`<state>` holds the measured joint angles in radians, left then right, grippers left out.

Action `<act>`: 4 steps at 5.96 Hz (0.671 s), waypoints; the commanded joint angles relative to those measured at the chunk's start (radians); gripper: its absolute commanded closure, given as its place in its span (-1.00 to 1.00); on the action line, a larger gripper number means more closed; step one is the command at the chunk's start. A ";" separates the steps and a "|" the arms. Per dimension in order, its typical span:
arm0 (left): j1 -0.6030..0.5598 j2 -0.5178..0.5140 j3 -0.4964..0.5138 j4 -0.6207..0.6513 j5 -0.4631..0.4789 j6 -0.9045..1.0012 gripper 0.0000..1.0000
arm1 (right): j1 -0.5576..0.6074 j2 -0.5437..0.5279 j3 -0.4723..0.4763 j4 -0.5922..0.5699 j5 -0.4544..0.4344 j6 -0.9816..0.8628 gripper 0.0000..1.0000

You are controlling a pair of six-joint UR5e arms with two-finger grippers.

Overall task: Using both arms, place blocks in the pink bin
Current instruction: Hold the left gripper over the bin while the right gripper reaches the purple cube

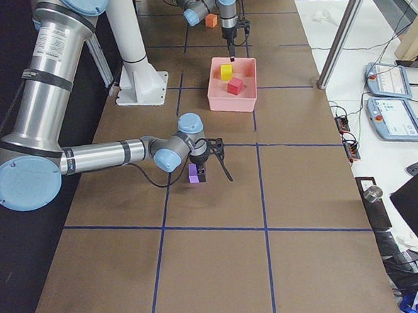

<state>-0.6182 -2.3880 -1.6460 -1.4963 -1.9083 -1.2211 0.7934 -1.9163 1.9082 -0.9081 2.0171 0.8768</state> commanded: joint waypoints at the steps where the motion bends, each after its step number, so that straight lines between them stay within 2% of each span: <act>1: 0.000 0.003 0.000 -0.002 0.000 0.000 -1.00 | -0.016 -0.004 0.000 0.030 -0.001 0.001 -1.00; 4: 0.000 0.003 -0.002 -0.004 0.000 0.000 -1.00 | -0.046 -0.012 -0.005 0.032 -0.004 -0.001 -1.00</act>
<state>-0.6182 -2.3854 -1.6473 -1.4998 -1.9083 -1.2211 0.7623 -1.9230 1.9062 -0.8765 2.0140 0.8771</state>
